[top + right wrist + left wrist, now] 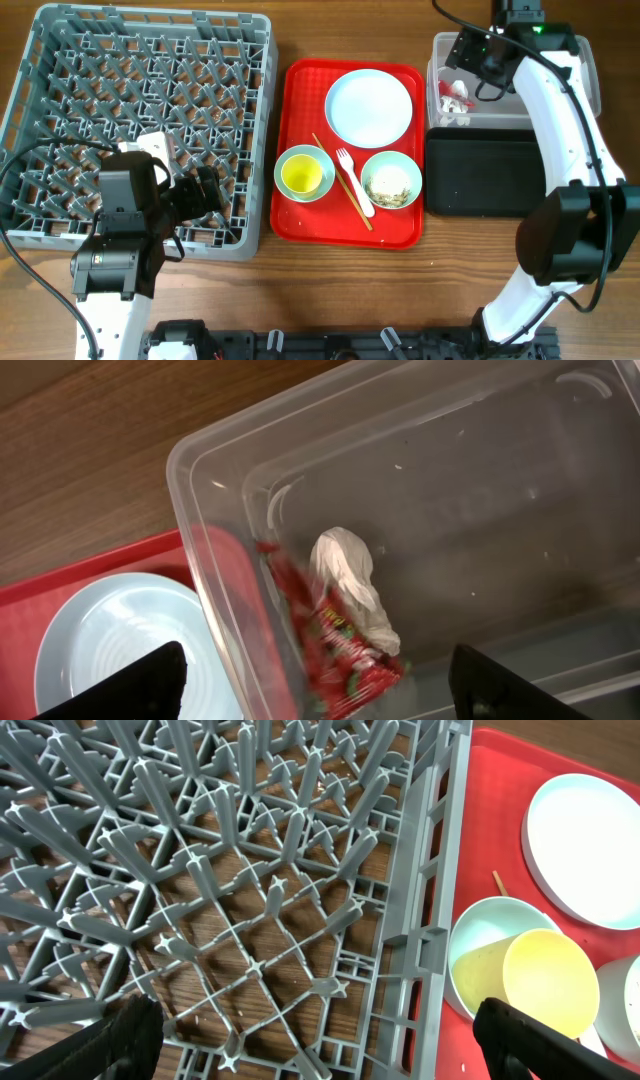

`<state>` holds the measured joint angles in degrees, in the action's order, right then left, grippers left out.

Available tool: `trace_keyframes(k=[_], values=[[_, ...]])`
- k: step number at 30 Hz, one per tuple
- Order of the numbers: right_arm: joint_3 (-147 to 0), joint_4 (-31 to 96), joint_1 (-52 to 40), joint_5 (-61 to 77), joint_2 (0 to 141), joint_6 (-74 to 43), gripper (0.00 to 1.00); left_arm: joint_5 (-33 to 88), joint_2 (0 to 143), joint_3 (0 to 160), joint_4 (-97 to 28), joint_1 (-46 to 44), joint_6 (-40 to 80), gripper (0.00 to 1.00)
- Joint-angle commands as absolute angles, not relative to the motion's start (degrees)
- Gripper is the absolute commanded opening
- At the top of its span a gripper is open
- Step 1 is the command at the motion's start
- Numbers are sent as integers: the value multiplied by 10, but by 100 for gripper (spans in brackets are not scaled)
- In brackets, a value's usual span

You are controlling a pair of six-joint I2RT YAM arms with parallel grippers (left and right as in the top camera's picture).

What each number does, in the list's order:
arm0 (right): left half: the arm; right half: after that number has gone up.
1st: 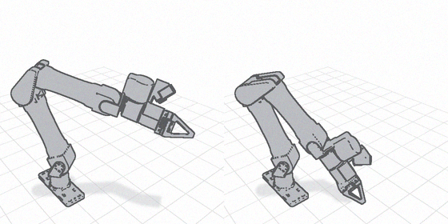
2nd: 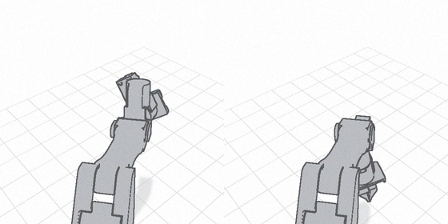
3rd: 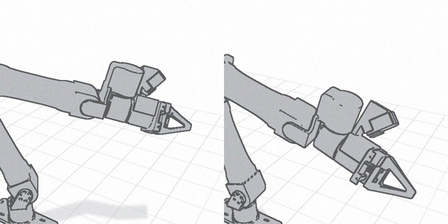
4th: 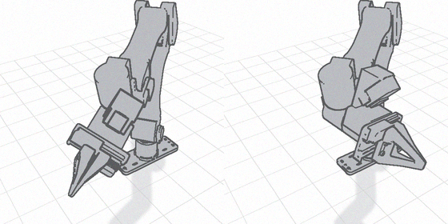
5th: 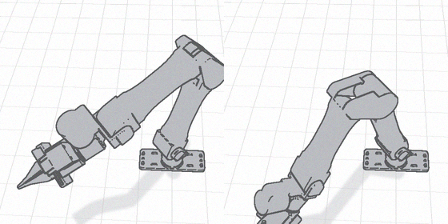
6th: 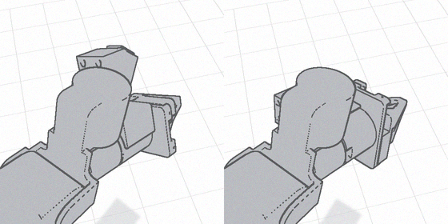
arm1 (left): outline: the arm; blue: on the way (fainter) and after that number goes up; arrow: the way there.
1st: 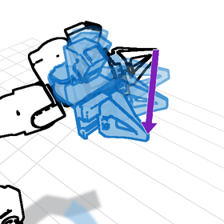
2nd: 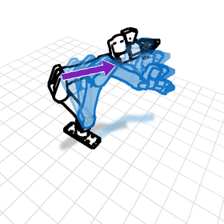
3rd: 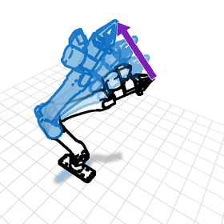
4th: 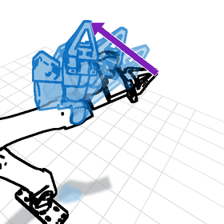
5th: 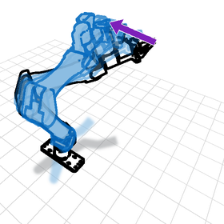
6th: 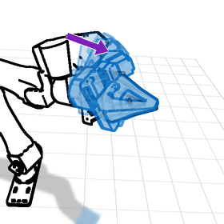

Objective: Sort waste into correct bins and load items into the dishwasher rack
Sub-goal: 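Carry the red wrapper to the clear bin and release it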

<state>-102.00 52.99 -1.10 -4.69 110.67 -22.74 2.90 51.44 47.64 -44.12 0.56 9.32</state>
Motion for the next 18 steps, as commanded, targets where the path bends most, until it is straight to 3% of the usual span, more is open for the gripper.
trace_keyframes(k=[1, 6, 18], values=[[-1029, 556, -13, 37, 1094, -168, 90, 34, 514, 488, -440, 10, 98, 100], [-1029, 623, -13, 138, 1056, -112, 91, 34, 514, 488, -440, 10, 98, 100], [-1002, 766, -44, 149, 950, -97, 87, 34, 514, 488, -440, 10, 98, 100]])
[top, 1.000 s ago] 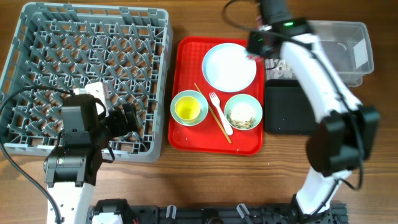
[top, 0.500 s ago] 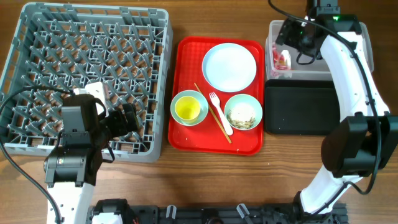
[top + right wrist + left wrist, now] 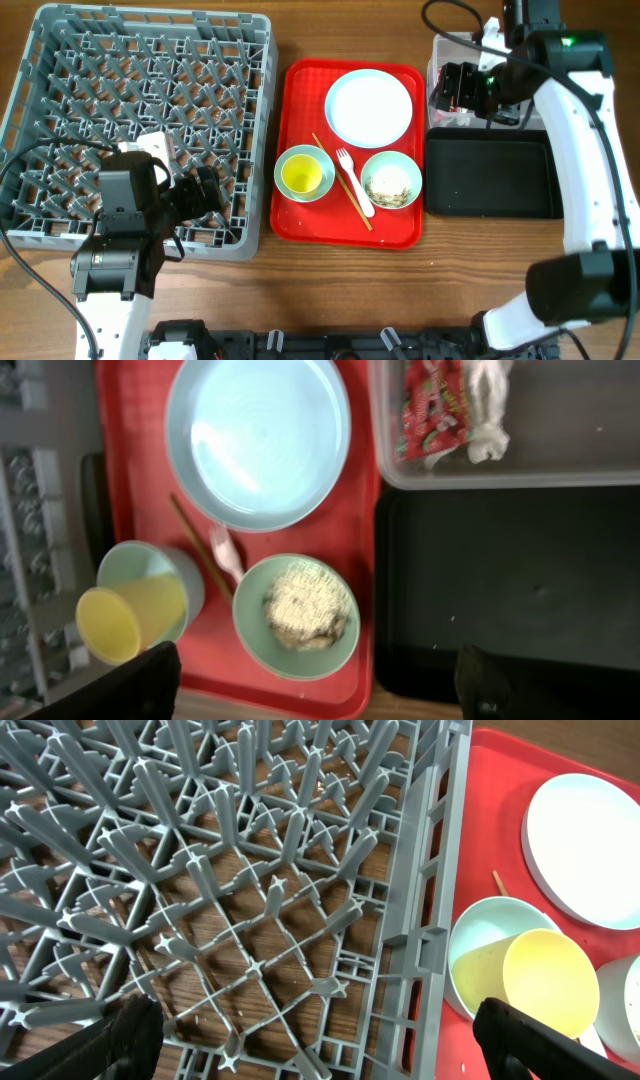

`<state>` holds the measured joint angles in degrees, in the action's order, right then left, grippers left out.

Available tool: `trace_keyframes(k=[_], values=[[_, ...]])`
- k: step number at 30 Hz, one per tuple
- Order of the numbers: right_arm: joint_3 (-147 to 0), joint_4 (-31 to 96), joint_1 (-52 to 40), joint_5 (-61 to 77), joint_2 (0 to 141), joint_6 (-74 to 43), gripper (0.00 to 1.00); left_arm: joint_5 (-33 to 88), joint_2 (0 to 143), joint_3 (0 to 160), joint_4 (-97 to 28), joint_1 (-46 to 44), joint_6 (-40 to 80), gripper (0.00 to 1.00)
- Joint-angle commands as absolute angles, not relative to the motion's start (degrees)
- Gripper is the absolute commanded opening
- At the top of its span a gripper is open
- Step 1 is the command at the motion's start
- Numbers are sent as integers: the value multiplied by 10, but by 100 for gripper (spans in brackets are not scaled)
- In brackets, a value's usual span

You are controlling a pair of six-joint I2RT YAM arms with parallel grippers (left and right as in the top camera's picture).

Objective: Sort waste into correct bins and load items into the dishwasher rack
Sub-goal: 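Carry the red wrapper to the clear bin and release it, then grasp the green rice bowl rim with the right gripper and lift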

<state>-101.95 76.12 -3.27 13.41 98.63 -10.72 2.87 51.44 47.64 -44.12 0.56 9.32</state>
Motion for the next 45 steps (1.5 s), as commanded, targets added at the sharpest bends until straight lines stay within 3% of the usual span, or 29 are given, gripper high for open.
trace_keyframes(k=[1, 12, 17, 23, 31, 38, 40, 45], values=[[-993, 764, -50, 148, 941, -104, 87, 34, 514, 488, -440, 10, 98, 100], [-846, 661, -239, 40, 929, -163, 86, 34, 514, 488, -440, 10, 98, 100], [-746, 551, -305, -2, 950, -243, 79, 34, 514, 488, -440, 10, 98, 100], [-673, 436, -338, -4, 999, -254, 72, 34, 514, 488, -440, 10, 98, 100], [-672, 404, -338, -4, 1069, -272, 45, 34, 514, 488, -440, 10, 98, 100], [-672, 404, -338, -4, 1074, -277, 10, 34, 514, 488, -440, 10, 98, 100], [-674, 411, -338, -5, 1071, -286, 4, 34, 514, 488, -440, 10, 98, 100], [-697, 438, -333, -6, 1050, -286, 4, 34, 514, 488, -440, 10, 98, 100]])
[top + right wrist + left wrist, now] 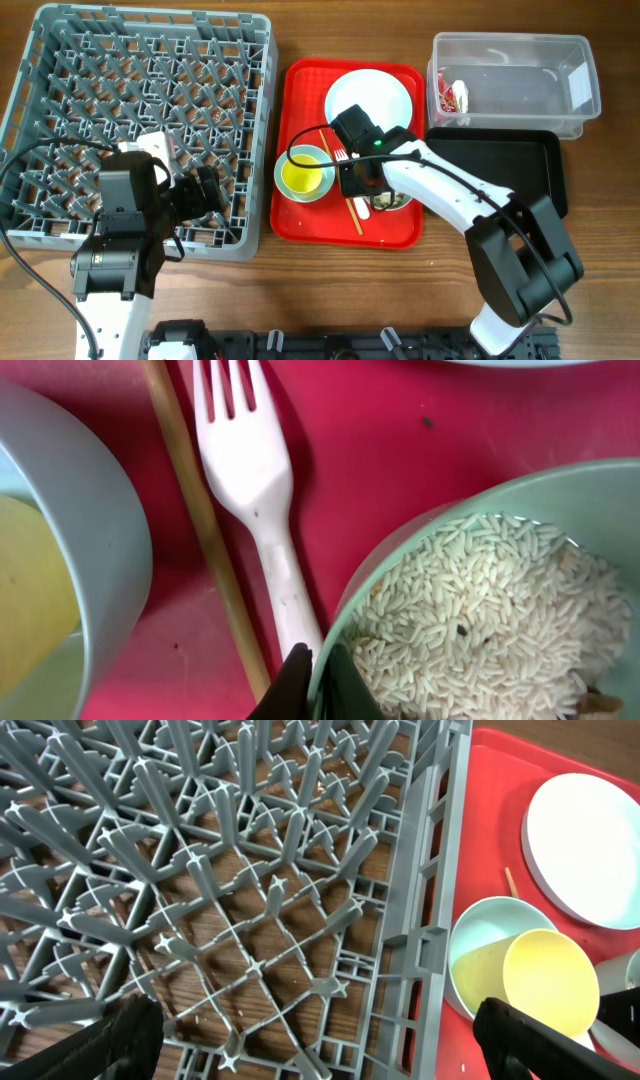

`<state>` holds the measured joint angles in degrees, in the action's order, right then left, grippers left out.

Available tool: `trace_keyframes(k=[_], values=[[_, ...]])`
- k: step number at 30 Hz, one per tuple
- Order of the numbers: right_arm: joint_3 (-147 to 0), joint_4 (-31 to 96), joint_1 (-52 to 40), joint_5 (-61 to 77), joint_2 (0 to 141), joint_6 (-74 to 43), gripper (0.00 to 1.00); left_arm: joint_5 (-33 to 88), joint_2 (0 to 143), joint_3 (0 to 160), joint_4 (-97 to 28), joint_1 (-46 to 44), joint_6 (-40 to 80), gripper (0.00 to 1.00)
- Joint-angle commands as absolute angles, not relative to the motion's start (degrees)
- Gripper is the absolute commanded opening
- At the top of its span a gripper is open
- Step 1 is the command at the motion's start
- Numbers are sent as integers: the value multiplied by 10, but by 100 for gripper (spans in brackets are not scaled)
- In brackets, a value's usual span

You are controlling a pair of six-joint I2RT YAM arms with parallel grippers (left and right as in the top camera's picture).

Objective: Sort waste into correct bins and load items into the dishwasher rack
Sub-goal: 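Grasp the green rice bowl rim with the right gripper and lift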

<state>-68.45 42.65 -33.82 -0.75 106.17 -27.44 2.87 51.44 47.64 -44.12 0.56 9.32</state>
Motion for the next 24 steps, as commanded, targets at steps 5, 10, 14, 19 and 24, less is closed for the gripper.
trace_keyframes(k=[5, 10, 14, 19, 24], values=[[-726, 473, -310, -6, 990, -277, 4, 34, 514, 488, -440, 10, 98, 100], [-733, 486, -265, 12, 929, -267, 4, 34, 514, 488, -440, 10, 98, 100], [-733, 499, -205, 83, 910, -236, 4, 34, 514, 488, -440, 10, 98, 100], [-720, 507, -116, 195, 911, -178, 4, 34, 514, 488, -440, 10, 98, 100], [-702, 507, -32, 313, 926, -108, 4, 34, 514, 488, -440, 10, 98, 100]])
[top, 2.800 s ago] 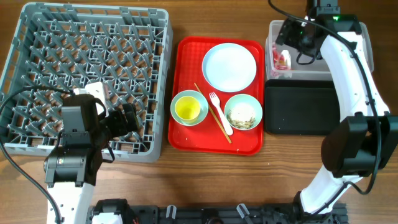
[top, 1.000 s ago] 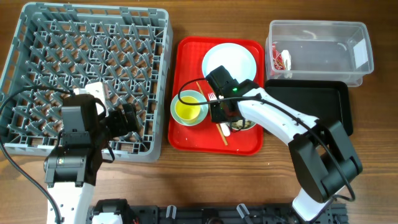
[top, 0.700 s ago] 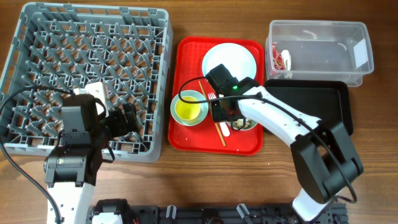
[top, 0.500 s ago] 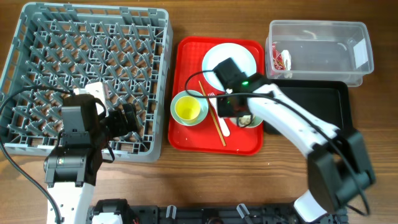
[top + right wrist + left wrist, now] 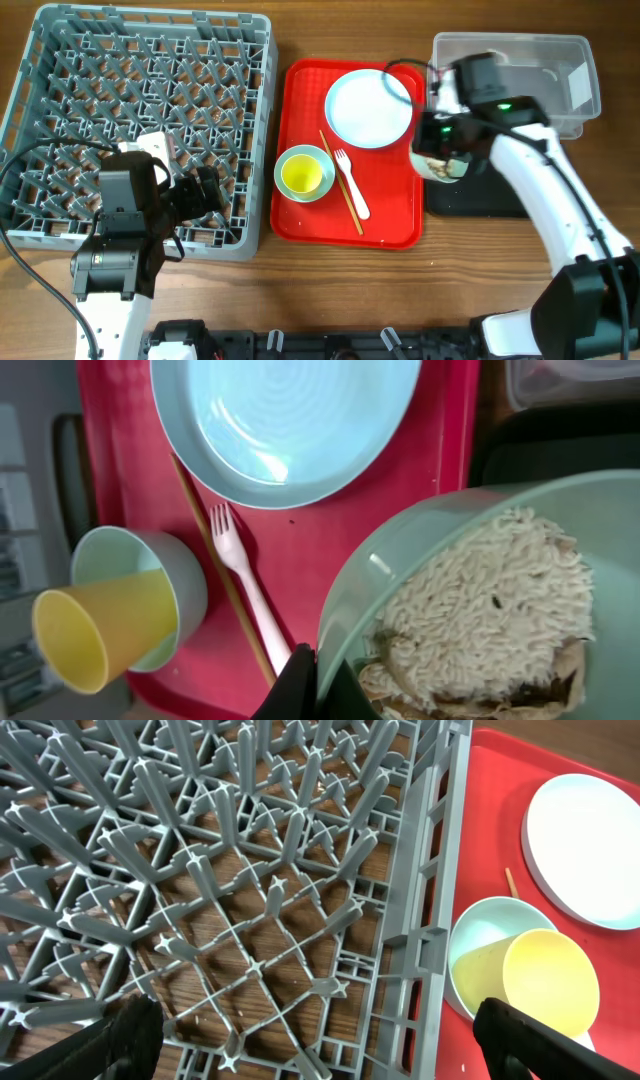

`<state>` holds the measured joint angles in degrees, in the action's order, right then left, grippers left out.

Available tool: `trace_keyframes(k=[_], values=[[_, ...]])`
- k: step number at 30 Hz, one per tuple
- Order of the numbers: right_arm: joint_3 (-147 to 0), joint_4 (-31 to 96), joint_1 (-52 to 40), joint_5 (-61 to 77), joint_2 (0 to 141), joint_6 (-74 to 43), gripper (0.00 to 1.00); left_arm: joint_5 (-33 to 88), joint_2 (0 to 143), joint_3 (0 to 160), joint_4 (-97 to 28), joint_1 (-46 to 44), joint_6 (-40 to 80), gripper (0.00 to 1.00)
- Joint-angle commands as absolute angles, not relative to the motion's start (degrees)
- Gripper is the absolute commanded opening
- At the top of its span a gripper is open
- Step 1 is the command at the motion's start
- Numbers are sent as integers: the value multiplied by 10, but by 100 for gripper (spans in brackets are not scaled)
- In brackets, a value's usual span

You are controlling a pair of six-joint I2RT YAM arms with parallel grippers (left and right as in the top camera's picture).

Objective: Sort waste into correct bins and load items into the dishwasher rack
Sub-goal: 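Grasp the green rice bowl rim with the right gripper and lift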

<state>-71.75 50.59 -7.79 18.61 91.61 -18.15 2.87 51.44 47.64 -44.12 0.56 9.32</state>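
My right gripper is shut on the rim of a green bowl of rice, held above the red tray's right edge beside the black bin; overhead the bowl shows at the bin's left end. On the red tray lie a pale plate, a green bowl with a yellow cup, a white fork and a wooden stick. My left gripper hangs open over the grey dishwasher rack, holding nothing.
A clear bin at the back right holds a red wrapper and a crumpled napkin. The rack fills the left half of the table. Bare wood runs along the front edge.
My right gripper, shut on the rice bowl's rim on the tray, now holds the bowl lifted at the tray's right edge by the black bin. The left arm is unmoved.
My right gripper was open over the clear bin with the wrapper and napkin inside. Then it was open above the tray and black bin. Then it was shut on the rice bowl on the tray, and now it holds the bowl raised beside the black bin.
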Motion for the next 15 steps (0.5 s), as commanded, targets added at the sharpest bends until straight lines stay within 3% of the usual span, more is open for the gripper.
trace_keyframes(k=[1, 15], values=[[-698, 506, -17, 336, 932, -96, 4, 34, 514, 488, -440, 10, 98, 100], [-668, 502, 123, 569, 1030, -55, 4, 34, 514, 488, -440, 10, 98, 100]])
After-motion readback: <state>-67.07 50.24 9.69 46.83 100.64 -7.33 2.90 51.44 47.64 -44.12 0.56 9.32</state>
